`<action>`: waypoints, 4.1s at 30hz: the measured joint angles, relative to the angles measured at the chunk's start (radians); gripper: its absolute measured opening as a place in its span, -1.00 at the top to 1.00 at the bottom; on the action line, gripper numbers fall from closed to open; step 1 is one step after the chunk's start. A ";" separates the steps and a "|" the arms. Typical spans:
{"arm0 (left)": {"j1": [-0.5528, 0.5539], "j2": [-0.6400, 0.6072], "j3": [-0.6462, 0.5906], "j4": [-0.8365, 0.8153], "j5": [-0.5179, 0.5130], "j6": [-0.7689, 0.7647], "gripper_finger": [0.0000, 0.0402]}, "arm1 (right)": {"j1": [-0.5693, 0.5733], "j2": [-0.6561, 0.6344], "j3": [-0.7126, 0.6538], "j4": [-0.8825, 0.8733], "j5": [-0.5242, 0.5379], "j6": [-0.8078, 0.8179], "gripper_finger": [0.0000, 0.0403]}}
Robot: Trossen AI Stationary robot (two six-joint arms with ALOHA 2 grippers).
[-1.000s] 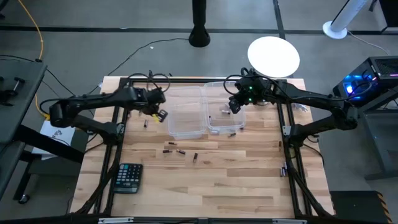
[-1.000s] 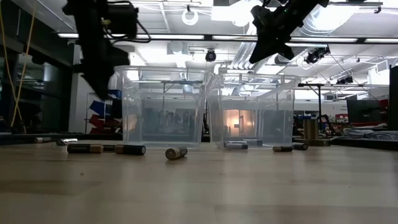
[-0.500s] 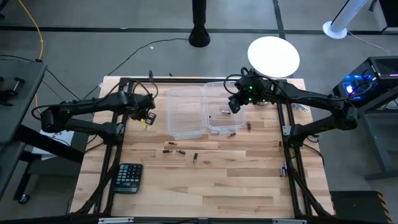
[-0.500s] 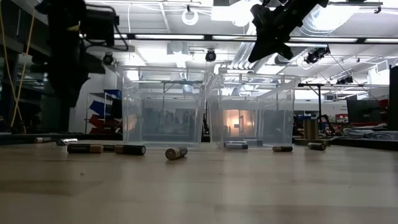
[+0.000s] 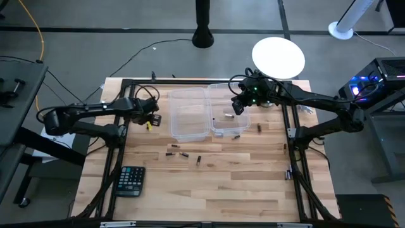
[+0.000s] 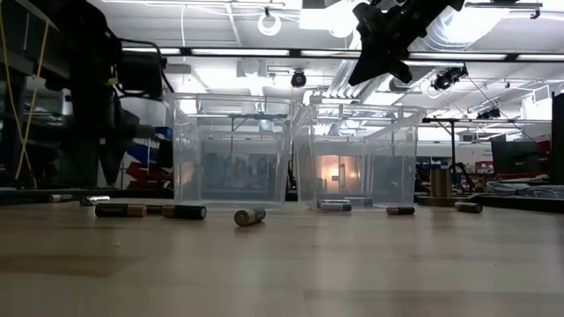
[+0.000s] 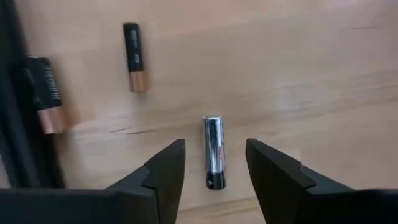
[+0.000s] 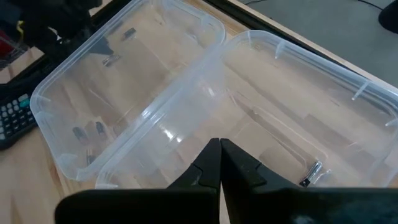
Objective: Sort batteries
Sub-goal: Put silver battery into the right transparent bin, then put black battery into the left transparent bin
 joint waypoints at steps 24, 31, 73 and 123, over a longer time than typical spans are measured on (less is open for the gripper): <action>-0.001 -0.128 0.117 -0.109 -0.117 0.063 0.85 | 0.000 0.000 0.000 0.020 -0.019 0.000 1.00; -0.001 -0.274 0.269 0.091 -0.241 0.182 0.85 | -0.006 0.000 0.000 0.028 -0.018 0.008 1.00; 0.003 -0.085 0.500 -0.047 -0.303 0.416 -0.04 | -0.051 -0.036 0.255 0.117 0.045 -0.185 1.00; 0.316 0.116 -0.044 0.204 0.019 0.298 0.90 | -0.080 -0.035 0.253 0.094 0.023 -0.183 1.00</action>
